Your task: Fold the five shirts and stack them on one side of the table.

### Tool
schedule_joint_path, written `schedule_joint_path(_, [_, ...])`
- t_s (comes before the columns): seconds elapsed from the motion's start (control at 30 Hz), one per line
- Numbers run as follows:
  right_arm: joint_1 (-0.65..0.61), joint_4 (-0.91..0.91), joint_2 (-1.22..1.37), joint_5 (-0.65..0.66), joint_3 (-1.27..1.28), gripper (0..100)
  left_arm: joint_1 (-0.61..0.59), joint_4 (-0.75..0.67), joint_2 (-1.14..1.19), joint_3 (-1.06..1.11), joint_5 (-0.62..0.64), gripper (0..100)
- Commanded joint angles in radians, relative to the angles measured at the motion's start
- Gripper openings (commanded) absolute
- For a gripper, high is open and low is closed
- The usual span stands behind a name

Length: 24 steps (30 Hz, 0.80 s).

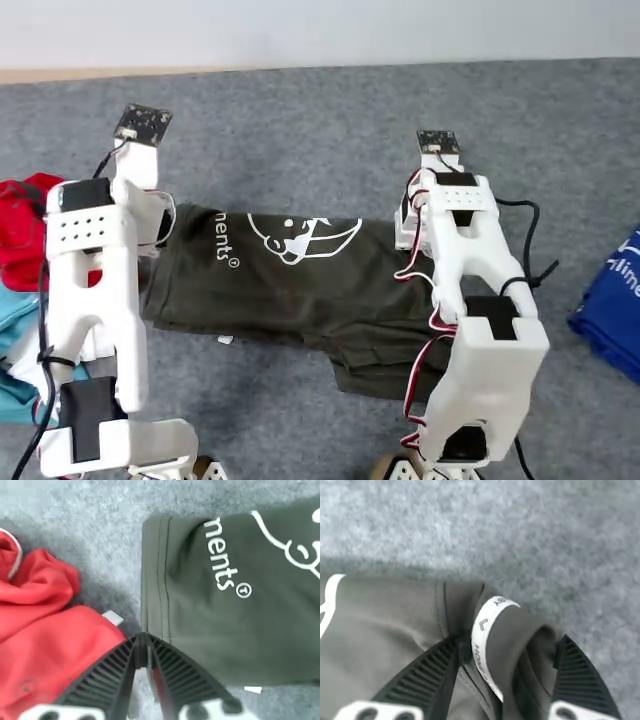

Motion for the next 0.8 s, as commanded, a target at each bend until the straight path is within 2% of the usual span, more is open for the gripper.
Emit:
schedule_joint_path(0.0, [0.012,-0.013,0.010,-0.005,-0.034,21.0,-0.005,-0.011,-0.044,0.005,0.008,1])
schedule_joint_path(0.17, [0.015,-0.004,0.008,0.043,-0.034,0.6,-0.005,-0.011,-0.044,0.005,0.006,1])
schedule_joint_path(0.33, [0.033,0.033,0.008,0.112,-0.035,1.0,-0.003,-0.011,-0.052,0.004,0.006,1])
schedule_joint_path(0.47, [0.117,0.021,0.008,0.170,-0.040,0.9,-0.003,-0.011,-0.054,0.002,0.006,1])
schedule_joint_path(0.6, [0.211,0.022,0.028,0.290,-0.133,0.9,-0.003,-0.011,-0.054,0.002,0.006,1])
schedule_joint_path(0.77, [0.271,0.047,0.114,0.393,-0.351,0.9,-0.003,-0.011,-0.054,0.002,0.006,1])
